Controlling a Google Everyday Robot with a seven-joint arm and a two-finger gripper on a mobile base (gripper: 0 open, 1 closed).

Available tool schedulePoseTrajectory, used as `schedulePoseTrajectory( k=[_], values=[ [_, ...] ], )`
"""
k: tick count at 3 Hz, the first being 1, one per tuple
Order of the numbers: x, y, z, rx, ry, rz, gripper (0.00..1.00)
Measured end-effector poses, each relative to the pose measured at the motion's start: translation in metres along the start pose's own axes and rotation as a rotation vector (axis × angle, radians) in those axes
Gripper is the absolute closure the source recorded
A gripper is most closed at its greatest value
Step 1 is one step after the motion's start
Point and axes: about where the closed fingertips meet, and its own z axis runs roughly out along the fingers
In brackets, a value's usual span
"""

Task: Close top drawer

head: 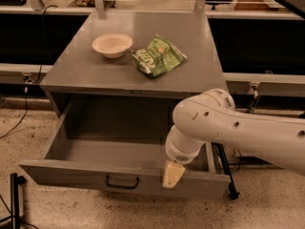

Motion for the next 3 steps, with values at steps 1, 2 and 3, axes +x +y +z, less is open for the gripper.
schedulePoseTrajectory(
  k=[1,2,3],
  values=[
    [0.002,-0.013,0.003,0.033,0.012,0.003,0.33],
    [0.007,-0.024,0.004,0.056,0.022,0.011,0.39],
    [0.01,-0.038,0.003,0.075,0.026,0.009,0.37]
  ],
)
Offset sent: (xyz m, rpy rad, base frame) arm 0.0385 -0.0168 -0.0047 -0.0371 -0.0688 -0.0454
